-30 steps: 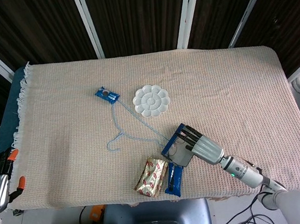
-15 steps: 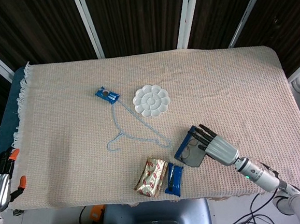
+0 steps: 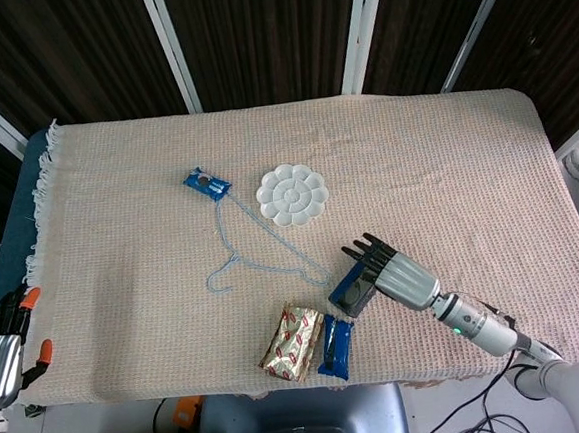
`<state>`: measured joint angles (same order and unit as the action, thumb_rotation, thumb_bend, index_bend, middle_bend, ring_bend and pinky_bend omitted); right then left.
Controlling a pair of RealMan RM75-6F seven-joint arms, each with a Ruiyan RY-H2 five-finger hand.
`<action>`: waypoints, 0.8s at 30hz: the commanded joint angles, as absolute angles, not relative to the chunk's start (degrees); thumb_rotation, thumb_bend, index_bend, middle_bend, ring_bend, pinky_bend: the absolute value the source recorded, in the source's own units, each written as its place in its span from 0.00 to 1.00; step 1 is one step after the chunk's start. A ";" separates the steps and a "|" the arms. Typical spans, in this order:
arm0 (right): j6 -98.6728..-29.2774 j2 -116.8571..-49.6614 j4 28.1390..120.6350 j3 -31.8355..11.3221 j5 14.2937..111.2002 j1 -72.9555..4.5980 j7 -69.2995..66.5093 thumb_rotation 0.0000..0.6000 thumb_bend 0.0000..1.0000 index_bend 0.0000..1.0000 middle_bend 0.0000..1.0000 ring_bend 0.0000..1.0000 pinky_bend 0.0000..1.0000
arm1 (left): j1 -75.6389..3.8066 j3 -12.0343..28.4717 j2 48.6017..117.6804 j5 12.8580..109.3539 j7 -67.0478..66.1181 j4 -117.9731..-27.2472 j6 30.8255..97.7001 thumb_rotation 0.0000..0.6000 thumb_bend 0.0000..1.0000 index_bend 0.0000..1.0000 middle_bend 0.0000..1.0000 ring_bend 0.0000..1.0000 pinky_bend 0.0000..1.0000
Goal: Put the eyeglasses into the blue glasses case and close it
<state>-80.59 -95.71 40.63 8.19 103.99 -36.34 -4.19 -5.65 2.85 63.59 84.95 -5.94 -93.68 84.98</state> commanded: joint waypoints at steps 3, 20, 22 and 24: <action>-78.75 -95.73 41.86 7.41 103.88 -37.49 -2.97 1.00 0.55 0.80 0.11 0.00 0.00 | -5.61 2.79 63.48 84.98 -5.65 -93.62 84.97 1.00 0.43 0.00 0.00 0.05 0.17; -76.58 -94.87 44.10 5.66 103.30 -39.49 -3.18 1.00 0.55 0.79 0.11 0.00 0.00 | -5.62 2.64 63.39 85.09 -5.60 -93.56 84.85 1.00 0.43 0.00 0.00 0.05 0.17; -75.75 -94.88 44.47 5.24 103.03 -40.07 -2.99 1.00 0.55 0.79 0.11 0.00 0.00 | -5.66 2.64 63.46 85.08 -5.79 -93.59 84.79 1.00 0.43 0.00 0.00 0.05 0.17; -74.67 -94.93 44.82 4.80 102.71 -40.73 -2.68 1.00 0.55 0.79 0.11 0.00 0.00 | -5.69 2.61 63.51 85.08 -5.95 -93.62 84.72 1.00 0.43 0.00 0.00 0.05 0.17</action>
